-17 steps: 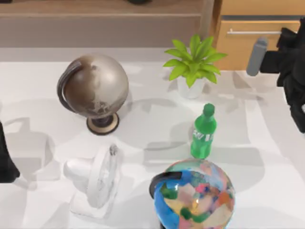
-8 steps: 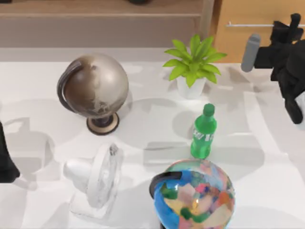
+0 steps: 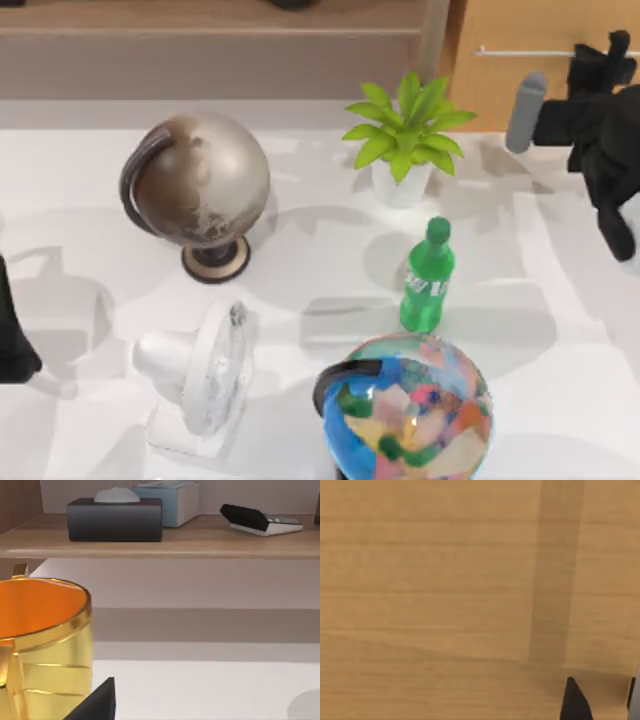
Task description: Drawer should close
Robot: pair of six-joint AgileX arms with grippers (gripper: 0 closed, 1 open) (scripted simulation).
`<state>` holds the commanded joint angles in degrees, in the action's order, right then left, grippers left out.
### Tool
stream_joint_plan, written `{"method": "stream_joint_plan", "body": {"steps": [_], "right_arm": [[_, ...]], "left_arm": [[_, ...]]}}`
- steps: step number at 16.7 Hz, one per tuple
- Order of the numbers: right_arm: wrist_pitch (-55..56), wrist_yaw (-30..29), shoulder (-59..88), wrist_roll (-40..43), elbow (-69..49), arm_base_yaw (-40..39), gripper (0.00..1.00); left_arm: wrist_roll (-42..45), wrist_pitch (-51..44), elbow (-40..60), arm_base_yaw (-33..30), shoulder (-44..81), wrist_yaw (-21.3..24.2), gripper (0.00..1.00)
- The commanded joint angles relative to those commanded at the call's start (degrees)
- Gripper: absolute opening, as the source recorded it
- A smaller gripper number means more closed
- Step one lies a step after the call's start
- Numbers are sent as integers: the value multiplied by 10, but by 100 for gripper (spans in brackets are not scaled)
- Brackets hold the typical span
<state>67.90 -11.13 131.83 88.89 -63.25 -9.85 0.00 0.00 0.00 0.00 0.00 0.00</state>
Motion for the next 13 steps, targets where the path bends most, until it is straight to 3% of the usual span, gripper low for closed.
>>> {"method": "stream_joint_plan", "body": {"steps": [7, 13], "right_arm": [[0, 0, 0, 0, 0, 0, 98], [0, 0, 0, 0, 0, 0, 100]], "left_arm": [[0, 0, 0, 0, 0, 0, 100], [0, 0, 0, 0, 0, 0, 100]]}}
